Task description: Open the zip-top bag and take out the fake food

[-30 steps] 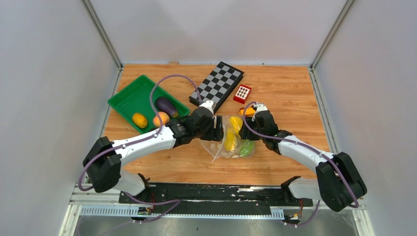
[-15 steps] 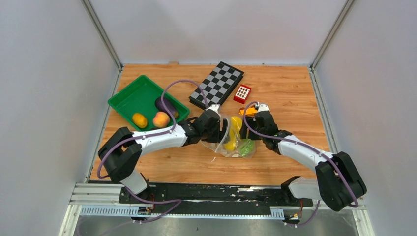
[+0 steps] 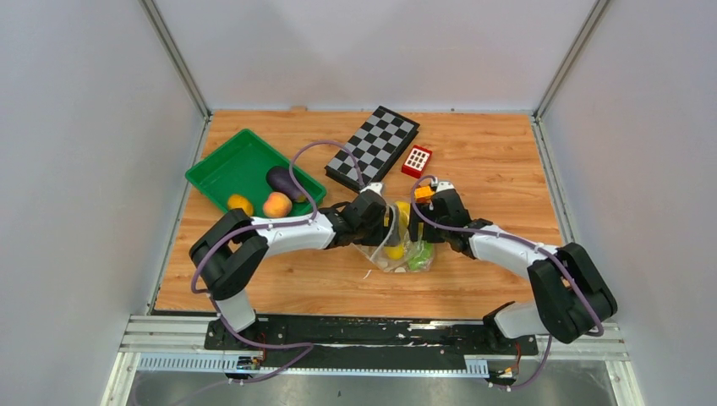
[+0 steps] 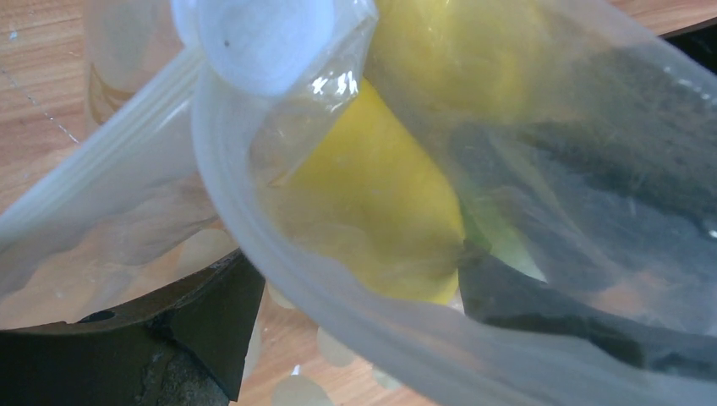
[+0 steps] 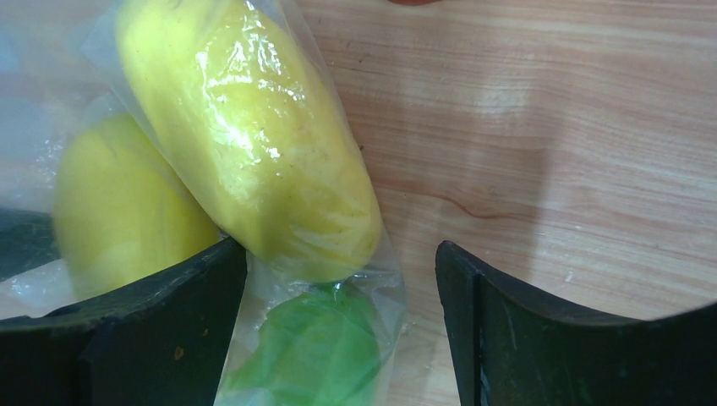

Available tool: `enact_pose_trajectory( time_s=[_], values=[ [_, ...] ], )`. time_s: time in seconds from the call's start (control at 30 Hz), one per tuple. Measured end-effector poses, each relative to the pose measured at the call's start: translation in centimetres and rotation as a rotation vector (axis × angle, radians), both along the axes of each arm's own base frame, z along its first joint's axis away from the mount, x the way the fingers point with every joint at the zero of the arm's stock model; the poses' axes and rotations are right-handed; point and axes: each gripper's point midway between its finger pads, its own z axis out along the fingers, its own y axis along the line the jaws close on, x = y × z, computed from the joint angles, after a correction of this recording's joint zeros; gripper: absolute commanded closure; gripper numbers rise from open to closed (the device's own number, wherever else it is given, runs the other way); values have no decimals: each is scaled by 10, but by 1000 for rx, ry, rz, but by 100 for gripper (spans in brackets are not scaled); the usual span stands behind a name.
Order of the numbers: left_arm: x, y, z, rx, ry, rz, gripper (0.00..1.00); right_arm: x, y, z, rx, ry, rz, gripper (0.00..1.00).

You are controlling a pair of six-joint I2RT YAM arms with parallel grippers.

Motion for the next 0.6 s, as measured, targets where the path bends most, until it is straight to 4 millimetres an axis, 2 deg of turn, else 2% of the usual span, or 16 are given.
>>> enact_pose_trajectory(
  time_s=[0.3, 0.5, 0.6],
  values=[
    [7, -4, -17, 24, 10, 27, 13, 1, 11, -5, -11, 25, 39, 15],
    [12, -2, -16, 32, -7, 48, 25, 2, 12, -5, -16, 24, 42, 15],
    [11, 2, -15, 40, -13, 53, 40, 2, 12, -5, -18, 24, 41, 15]
  ],
)
